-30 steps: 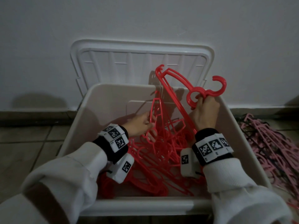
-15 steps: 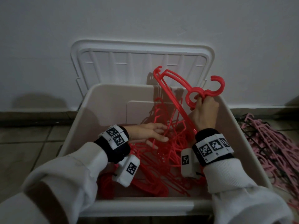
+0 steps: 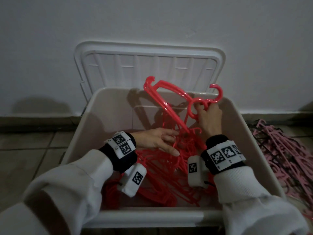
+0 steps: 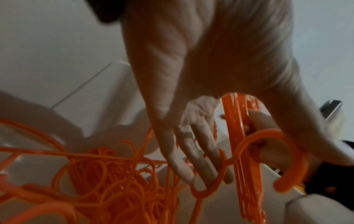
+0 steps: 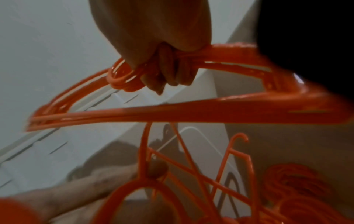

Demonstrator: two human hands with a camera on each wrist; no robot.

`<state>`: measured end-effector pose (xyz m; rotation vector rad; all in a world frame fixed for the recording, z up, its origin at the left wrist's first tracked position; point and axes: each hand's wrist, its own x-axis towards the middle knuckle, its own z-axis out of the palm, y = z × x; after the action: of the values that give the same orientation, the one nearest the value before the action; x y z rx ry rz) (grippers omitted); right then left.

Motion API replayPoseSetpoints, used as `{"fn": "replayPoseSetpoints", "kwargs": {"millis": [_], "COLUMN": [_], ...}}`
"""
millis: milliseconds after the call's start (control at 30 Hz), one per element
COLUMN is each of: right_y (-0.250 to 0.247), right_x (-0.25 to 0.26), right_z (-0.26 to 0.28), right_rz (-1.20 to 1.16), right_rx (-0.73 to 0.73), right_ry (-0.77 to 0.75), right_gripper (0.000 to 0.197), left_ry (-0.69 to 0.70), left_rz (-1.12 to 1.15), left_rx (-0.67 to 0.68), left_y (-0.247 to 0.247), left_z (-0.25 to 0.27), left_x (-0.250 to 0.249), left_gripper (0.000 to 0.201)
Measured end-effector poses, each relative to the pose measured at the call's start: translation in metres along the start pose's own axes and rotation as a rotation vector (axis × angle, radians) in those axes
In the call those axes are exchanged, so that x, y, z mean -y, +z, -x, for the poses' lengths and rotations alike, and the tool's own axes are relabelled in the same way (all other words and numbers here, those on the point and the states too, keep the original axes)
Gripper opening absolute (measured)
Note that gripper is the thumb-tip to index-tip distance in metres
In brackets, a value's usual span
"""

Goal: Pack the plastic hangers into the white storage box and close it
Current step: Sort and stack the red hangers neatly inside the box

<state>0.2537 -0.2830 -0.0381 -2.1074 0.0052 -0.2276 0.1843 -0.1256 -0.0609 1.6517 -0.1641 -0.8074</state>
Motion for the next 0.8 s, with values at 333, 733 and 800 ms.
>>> {"fn": "replayPoseSetpoints", "kwargs": {"millis": [333, 733, 800], "right_y": [0.009, 0.008, 0.007], "right_x": [-0.008, -0.009, -0.01], "right_z": [-0.003, -0.002, -0.007], "right_rz": [0.141, 0.143, 0.127], "right_rx": [0.227, 0.183, 0.163], "right_ry": [0.028, 0.044, 0.033], "right_gripper": [0.025, 0.024, 0.021], "left_ry": [0.09, -0.338, -0.329], "left_rz": [-0.069, -0.77, -0.778], "left_rx": [0.01, 0.042, -0.014], "left_y": [0.003, 0.007, 0.004], "left_z": [-0.001, -0.012, -0.014], "left_x": [0.001, 0.03, 0.032], "left_gripper": [0.082, 0.05, 0.05]}}
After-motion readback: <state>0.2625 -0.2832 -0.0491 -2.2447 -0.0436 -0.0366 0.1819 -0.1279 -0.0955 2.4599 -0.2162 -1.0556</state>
